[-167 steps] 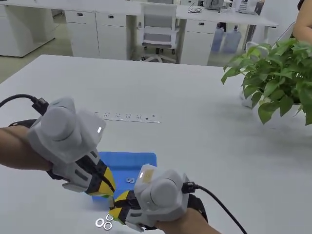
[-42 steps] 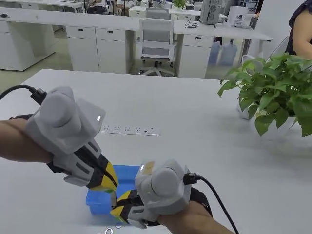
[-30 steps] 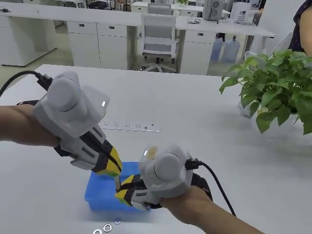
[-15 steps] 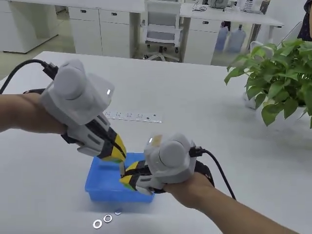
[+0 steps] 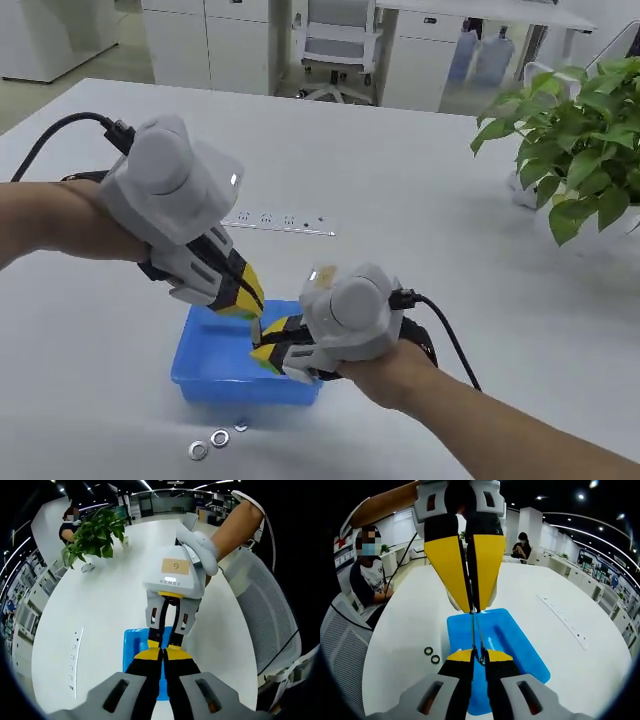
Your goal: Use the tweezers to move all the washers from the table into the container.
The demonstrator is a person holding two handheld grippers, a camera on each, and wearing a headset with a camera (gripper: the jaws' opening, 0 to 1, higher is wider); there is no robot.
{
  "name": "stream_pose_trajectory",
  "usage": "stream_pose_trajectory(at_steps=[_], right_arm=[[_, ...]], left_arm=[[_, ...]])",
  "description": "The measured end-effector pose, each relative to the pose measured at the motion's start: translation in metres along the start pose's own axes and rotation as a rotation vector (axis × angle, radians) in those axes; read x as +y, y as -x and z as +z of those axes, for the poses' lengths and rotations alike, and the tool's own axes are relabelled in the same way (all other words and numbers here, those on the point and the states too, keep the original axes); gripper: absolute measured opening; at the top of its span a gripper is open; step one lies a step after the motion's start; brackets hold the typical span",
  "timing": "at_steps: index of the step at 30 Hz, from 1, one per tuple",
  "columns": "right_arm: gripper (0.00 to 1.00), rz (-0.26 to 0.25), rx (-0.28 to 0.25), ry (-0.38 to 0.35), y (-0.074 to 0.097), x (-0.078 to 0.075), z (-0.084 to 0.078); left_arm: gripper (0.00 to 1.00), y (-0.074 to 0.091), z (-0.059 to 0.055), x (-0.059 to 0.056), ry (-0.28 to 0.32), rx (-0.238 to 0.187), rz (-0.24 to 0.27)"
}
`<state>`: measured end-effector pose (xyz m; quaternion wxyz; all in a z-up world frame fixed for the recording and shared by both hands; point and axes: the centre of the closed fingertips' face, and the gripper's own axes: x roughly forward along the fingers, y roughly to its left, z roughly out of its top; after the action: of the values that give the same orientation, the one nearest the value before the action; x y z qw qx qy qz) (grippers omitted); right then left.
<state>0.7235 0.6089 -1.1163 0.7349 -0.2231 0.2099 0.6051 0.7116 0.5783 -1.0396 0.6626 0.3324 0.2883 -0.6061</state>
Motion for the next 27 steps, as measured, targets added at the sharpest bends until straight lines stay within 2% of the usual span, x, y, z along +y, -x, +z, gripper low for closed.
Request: stream_pose_trajectory(at_steps=[16, 27], right_arm=[[0.1, 0.022, 0.016, -0.026, -0.016, -0.008, -0.013], [0.1, 0.022, 0.032, -0.011, -0.015, -0.009, -0.017]], left_arm=[[0.05, -0.012, -0.016, 0.01, 0.018, 0.021, -0.018], [0.05, -0.014, -0.017, 0.009, 0.016, 0.02, -0.016]])
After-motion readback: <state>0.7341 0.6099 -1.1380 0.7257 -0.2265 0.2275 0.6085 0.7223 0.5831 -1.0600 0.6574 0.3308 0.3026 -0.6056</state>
